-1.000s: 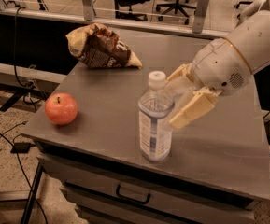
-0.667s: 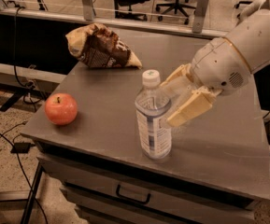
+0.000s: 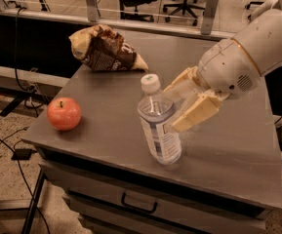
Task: Move blue plastic bottle near brown chip bag
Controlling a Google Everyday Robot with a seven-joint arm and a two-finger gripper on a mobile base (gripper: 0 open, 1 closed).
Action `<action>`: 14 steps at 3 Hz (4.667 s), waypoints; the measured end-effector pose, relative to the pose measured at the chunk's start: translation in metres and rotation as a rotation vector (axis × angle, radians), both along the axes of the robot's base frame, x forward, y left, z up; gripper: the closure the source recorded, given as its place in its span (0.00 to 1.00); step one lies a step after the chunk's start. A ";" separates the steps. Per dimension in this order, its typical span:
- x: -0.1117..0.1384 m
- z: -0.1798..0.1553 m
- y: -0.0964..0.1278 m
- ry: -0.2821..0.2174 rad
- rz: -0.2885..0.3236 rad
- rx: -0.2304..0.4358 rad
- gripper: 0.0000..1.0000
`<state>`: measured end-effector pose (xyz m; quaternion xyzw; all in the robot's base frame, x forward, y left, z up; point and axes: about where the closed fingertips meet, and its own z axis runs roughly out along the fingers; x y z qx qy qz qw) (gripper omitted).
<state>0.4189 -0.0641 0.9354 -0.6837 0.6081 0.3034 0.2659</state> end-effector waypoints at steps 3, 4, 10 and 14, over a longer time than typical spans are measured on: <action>0.006 0.029 -0.018 -0.085 -0.070 0.107 0.39; 0.014 0.046 -0.045 -0.155 -0.164 0.152 0.15; 0.051 0.049 -0.054 -0.065 -0.127 0.014 0.00; 0.055 0.054 -0.046 -0.088 -0.133 0.021 0.82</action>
Offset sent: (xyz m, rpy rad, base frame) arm 0.0050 -0.0159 0.0279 0.0922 -0.0626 -0.0449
